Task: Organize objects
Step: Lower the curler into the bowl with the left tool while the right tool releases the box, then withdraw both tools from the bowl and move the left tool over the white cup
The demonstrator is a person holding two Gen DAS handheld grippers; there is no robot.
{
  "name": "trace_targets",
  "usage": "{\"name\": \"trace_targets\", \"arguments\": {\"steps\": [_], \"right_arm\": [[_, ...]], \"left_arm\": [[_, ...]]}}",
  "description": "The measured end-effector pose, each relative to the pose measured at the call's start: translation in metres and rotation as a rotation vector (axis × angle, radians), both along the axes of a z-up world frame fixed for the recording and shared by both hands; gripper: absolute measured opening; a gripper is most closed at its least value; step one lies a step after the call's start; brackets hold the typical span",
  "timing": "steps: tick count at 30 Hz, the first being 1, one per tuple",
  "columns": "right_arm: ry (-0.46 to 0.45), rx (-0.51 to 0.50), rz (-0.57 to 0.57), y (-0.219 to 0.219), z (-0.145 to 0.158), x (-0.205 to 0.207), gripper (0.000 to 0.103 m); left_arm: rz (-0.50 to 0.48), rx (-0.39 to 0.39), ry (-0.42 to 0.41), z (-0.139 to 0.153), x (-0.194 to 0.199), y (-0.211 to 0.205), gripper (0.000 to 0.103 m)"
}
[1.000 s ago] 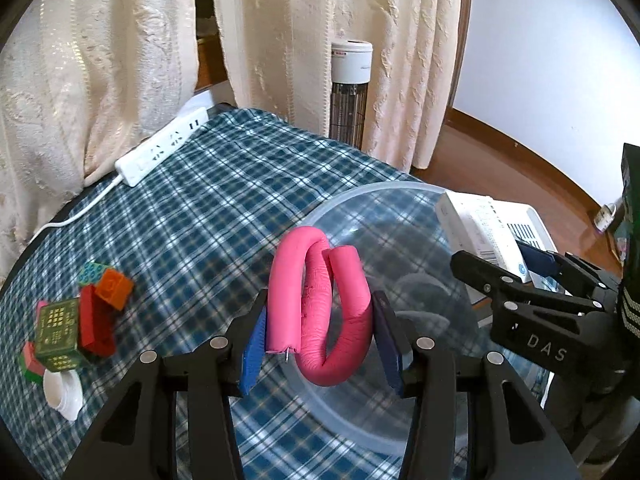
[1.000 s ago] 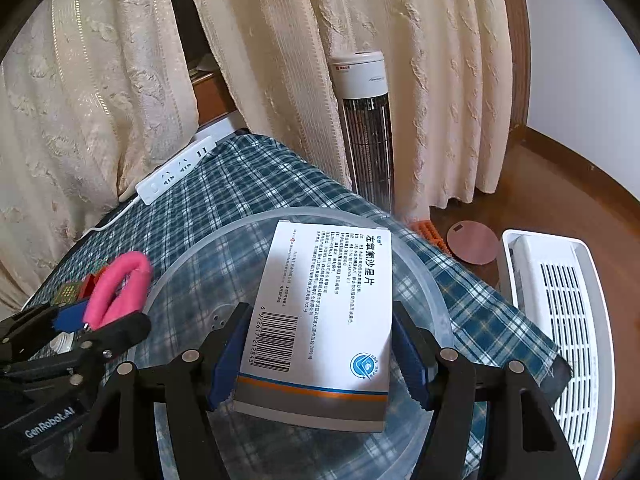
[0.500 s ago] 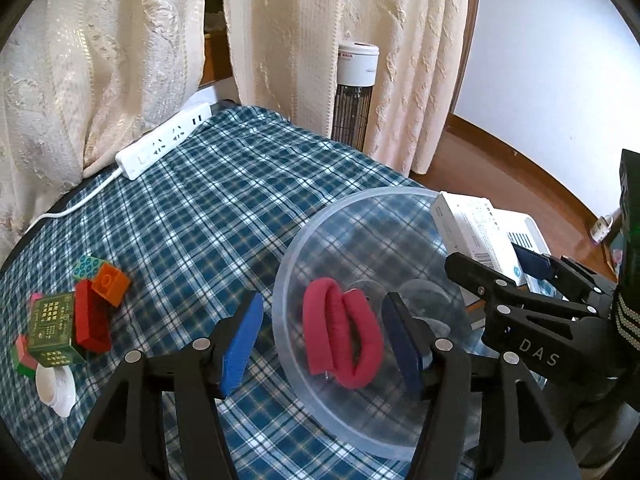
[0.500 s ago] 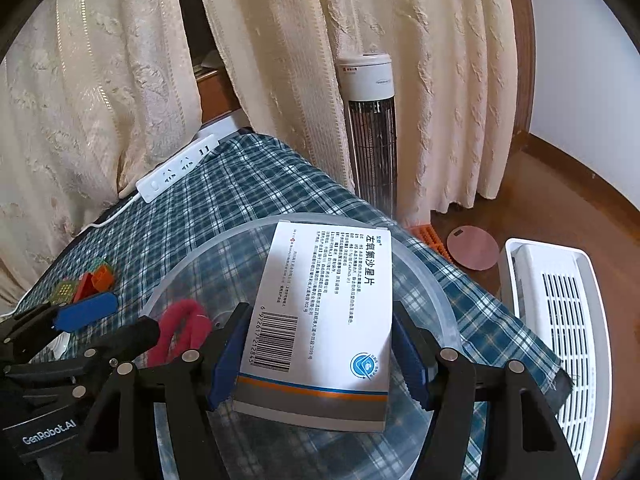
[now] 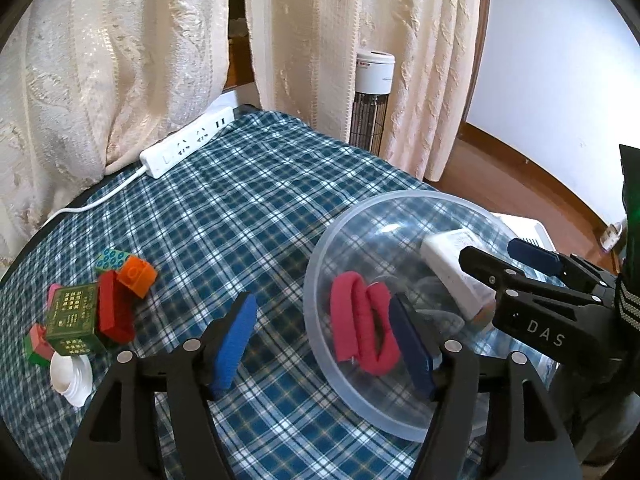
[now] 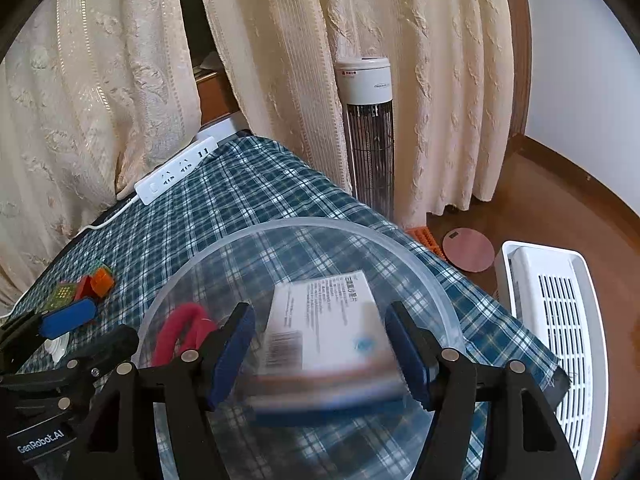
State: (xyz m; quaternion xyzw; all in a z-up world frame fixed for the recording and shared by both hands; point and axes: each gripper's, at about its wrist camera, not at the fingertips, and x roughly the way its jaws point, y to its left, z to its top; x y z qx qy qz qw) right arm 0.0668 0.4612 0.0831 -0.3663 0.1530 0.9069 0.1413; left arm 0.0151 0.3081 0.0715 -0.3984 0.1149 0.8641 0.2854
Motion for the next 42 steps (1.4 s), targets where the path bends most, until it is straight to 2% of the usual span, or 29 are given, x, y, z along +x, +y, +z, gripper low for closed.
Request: {"name": "trace_targets", "arguments": {"steps": [42], "right_arm": [[0.005,0.045,0.089,-0.062,0.018,-0.011,0.076]], "left_arm": [[0.105,0.019,-0.008,-0.003,-0.002,-0.064,0.071]]}}
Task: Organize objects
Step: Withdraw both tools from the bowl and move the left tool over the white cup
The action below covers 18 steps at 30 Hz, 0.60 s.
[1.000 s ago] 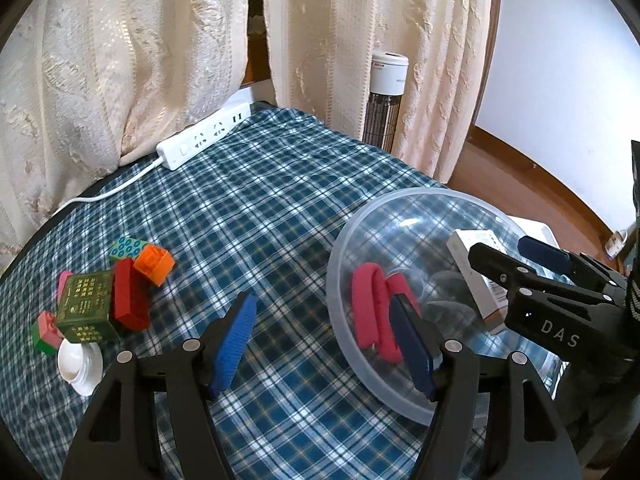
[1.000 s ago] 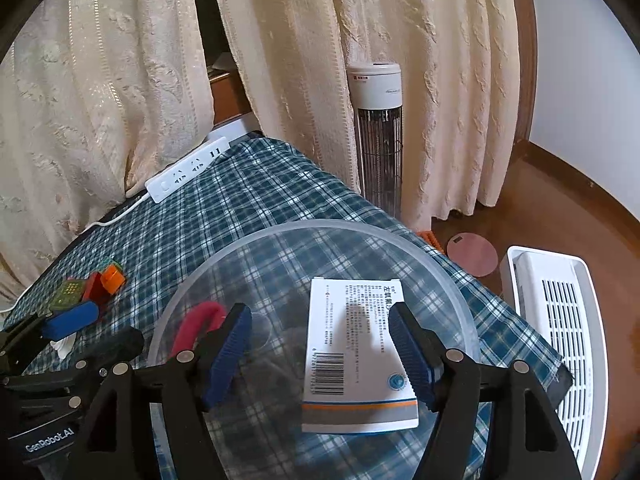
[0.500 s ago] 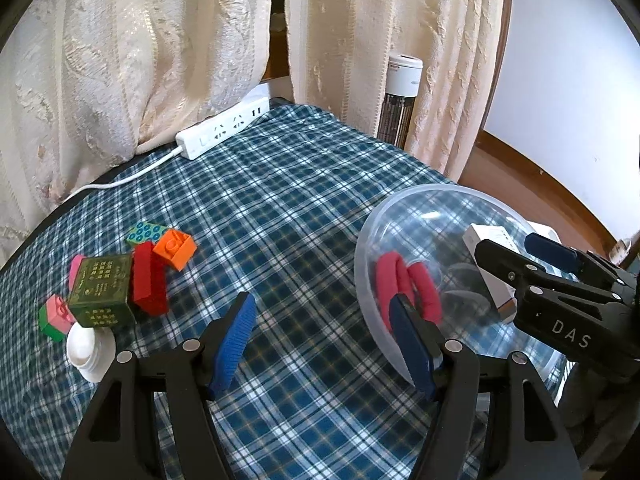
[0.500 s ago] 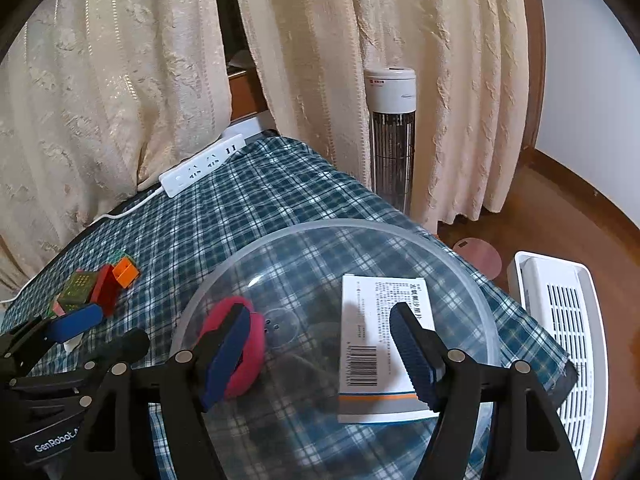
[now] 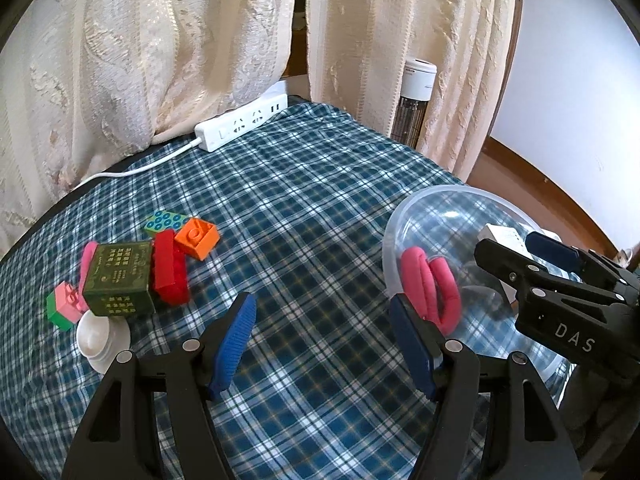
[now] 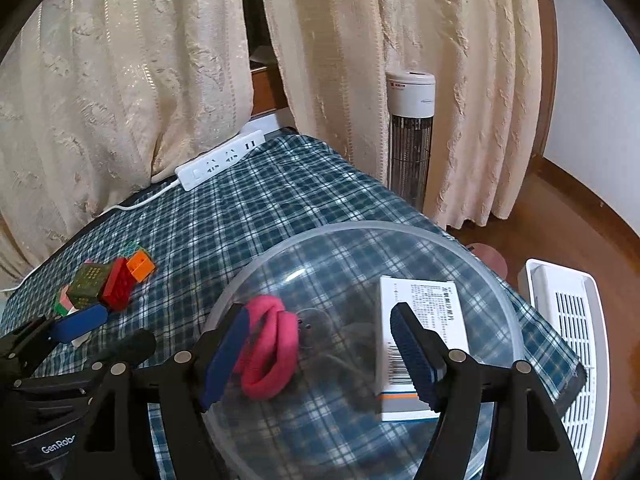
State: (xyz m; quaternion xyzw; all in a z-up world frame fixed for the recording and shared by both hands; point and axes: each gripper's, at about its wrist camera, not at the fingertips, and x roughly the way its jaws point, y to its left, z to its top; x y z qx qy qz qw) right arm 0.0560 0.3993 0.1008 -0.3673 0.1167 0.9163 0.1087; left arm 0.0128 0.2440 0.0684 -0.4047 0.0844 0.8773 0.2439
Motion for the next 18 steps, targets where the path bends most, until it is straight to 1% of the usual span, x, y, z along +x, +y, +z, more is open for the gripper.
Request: {"name": "trace_targets", "arguments": {"steps": [9,18], "right_arm": [[-0.002,0.014,0.03,-0.02,0.004,-0.006,0.077],[-0.006,0.02,0.07,-0.046,0.005,-0.014,0.078]], "left_arm": [[0.025,0.012,-0.002,0.0,-0.003,-0.018,0.071],[0.072,0.011,-0.001,-0.004,-0.006,-0.046,0.071]]}}
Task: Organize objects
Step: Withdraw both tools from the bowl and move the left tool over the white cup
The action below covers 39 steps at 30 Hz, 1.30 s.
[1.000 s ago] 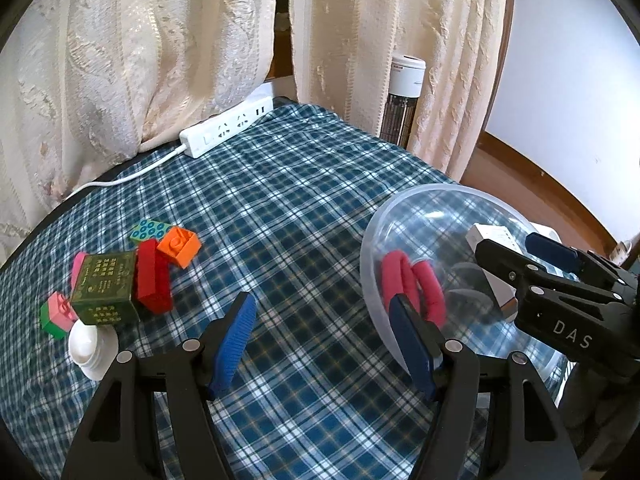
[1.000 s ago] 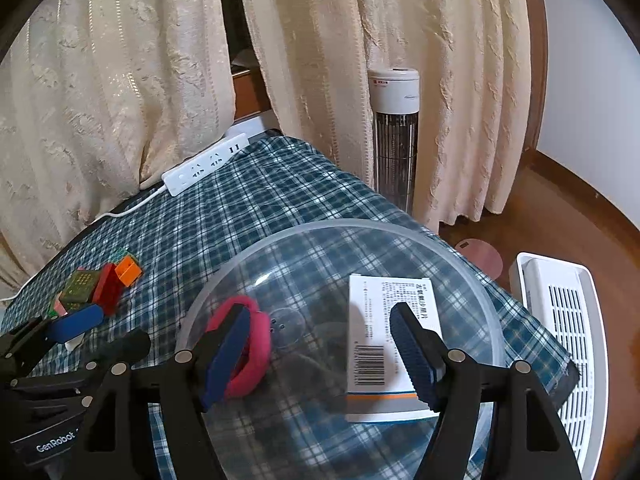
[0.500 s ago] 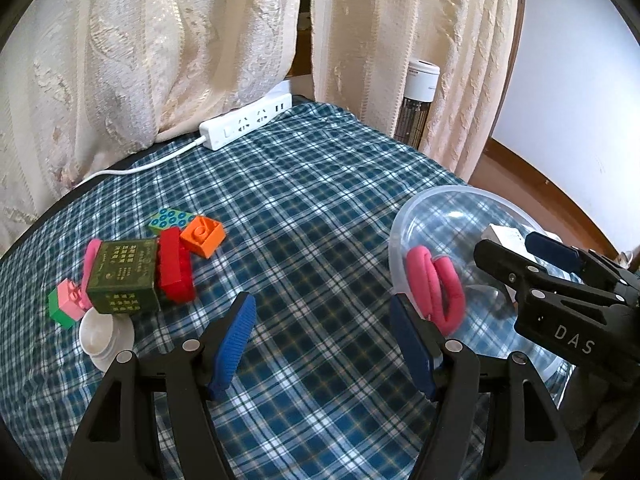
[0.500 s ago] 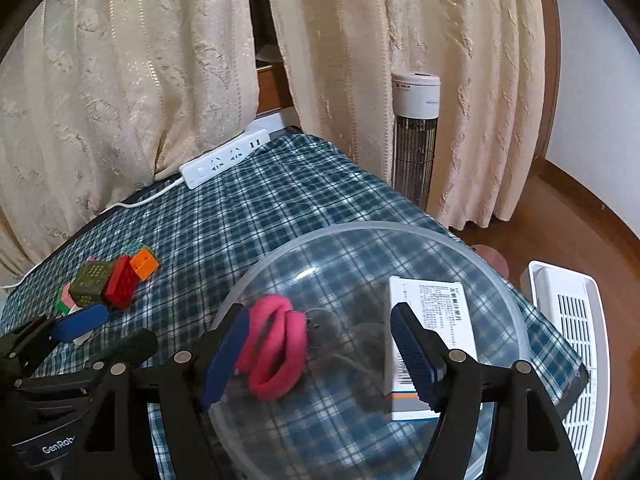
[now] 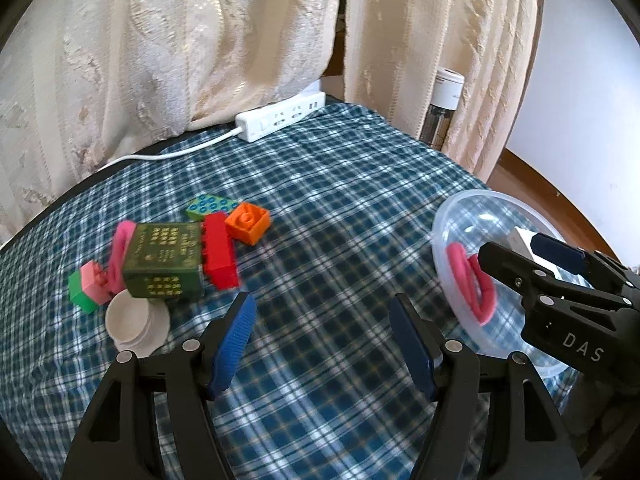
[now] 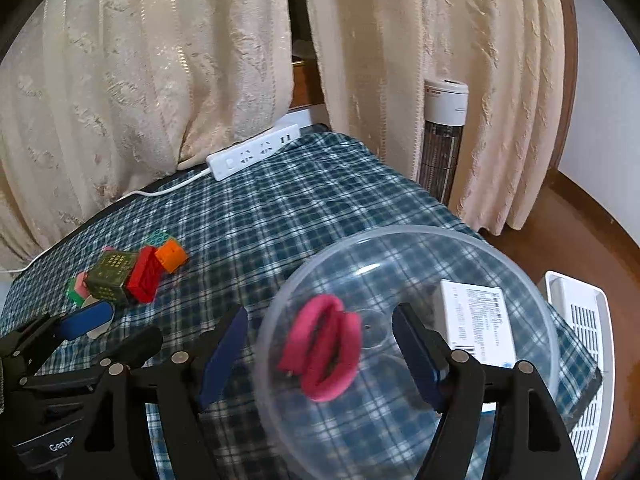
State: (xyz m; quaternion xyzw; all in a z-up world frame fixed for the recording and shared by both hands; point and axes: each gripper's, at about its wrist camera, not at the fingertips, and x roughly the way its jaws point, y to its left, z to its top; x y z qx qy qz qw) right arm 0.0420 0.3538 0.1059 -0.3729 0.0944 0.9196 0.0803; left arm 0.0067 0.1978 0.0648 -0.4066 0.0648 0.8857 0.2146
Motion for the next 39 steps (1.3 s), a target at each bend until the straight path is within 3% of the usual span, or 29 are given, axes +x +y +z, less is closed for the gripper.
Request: {"name": "trace_targets", "arguments": {"steps": [9,25,39], "right_arm": [[0.003,-0.003,0.045,-0.028,0.002,-0.008,0.078],[-0.064,-0.033,0.153,-0.076,-0.021,-0.026,0.078],[-0.102,-0.047,0.201,-0.096,-0.031,-0.043,0.078]], "left_arm": [[0.06,0.005,-0.005,-0.003,-0.008,-0.036,0.071],[0.277,-0.001,-0.045,-0.021,-0.04,-0.13,0.071],[0.31,0.002,-0.096,-0.041,-0.061,-0.14,0.071]]}}
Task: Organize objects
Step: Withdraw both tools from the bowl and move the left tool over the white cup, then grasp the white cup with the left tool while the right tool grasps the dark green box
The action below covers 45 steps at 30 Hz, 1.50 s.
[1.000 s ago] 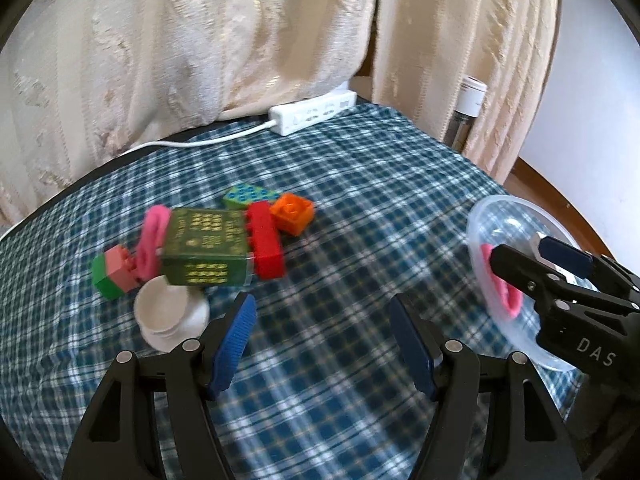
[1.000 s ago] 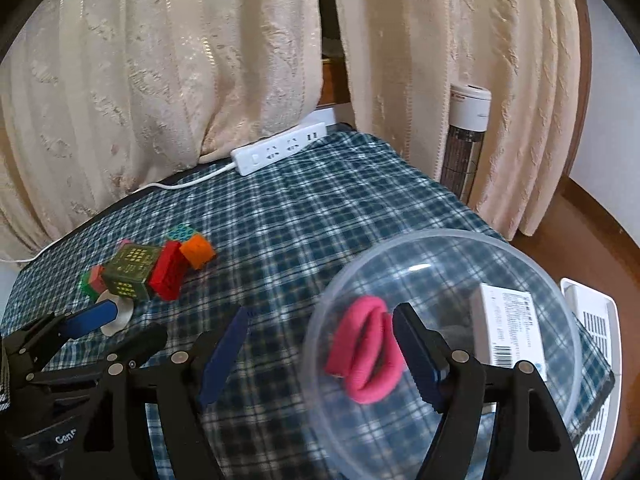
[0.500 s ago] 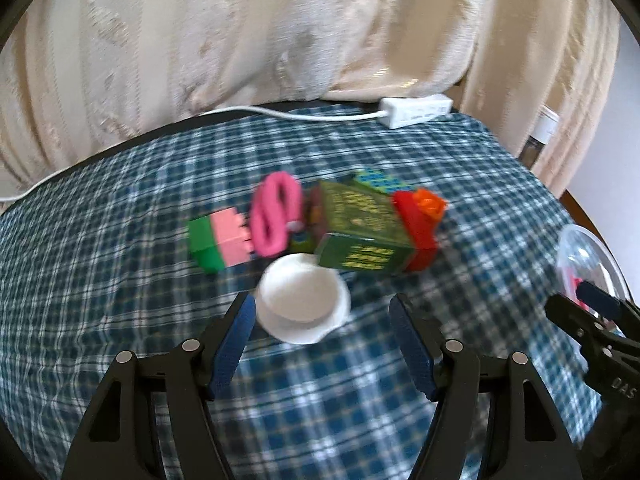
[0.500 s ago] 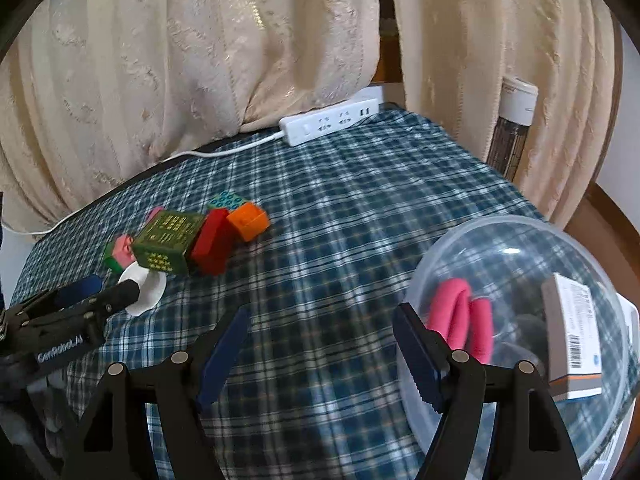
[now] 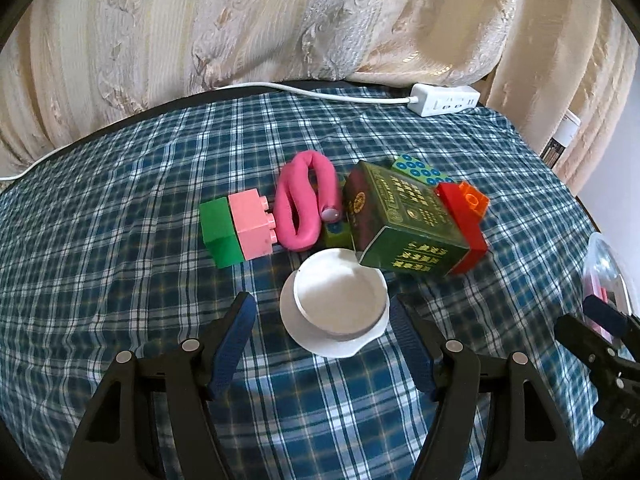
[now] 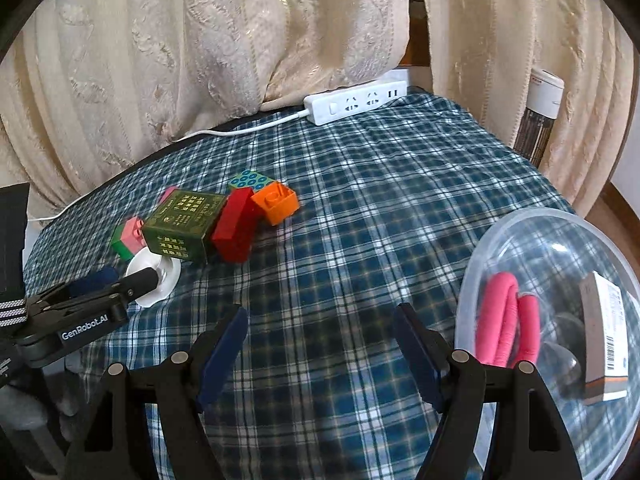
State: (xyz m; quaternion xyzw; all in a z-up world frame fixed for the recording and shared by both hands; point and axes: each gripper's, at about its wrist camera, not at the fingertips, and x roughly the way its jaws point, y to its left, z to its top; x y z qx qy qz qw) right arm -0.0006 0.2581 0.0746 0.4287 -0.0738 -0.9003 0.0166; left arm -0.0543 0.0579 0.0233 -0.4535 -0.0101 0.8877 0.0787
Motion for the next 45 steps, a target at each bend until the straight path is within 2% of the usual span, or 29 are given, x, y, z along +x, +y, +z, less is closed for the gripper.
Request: {"name": "trace_targets", "arguments": {"steps": [14,16,17,18,19,29,36,39,45], "right_arm": [[-0.018,-0.016,0.018,-0.009,-0.005,-0.015,0.078],[-0.021,-0.016,0.021,-0.011,-0.006,-0.016,0.078],[-0.023,-0.017,0.022,-0.011,-0.006,-0.017,0.078],[-0.025,-0.017,0.025,-0.012,-0.007,-0.018,0.078],[-0.026,-0.018,0.027,-0.013,-0.007,-0.018,0.078],[-0.038,-0.063,0.055,-0.019,-0.005,-0.02,0.078],[-0.052,-0.156,0.119,-0.031,-0.001,-0.026,0.079],[-0.059,-0.239,0.135,-0.035,-0.002,-0.032,0.088],[-0.092,-0.358,0.138,-0.042,-0.009,-0.049,0.089]], "left_arm": [[-0.003,-0.035,0.0,-0.01,-0.014,0.006,0.07],[-0.003,-0.044,0.002,-0.011,-0.014,0.004,0.066],[-0.006,-0.044,0.002,-0.011,-0.014,0.004,0.059],[-0.006,-0.043,0.001,-0.011,-0.014,0.004,0.058],[-0.008,-0.043,0.006,-0.01,-0.013,0.003,0.053],[0.013,-0.064,0.03,0.001,0.001,-0.007,0.053],[0.05,-0.075,0.065,0.013,0.018,-0.025,0.053],[0.061,-0.07,0.076,0.016,0.024,-0.032,0.053],[0.076,-0.059,0.09,0.02,0.03,-0.045,0.053]]}}
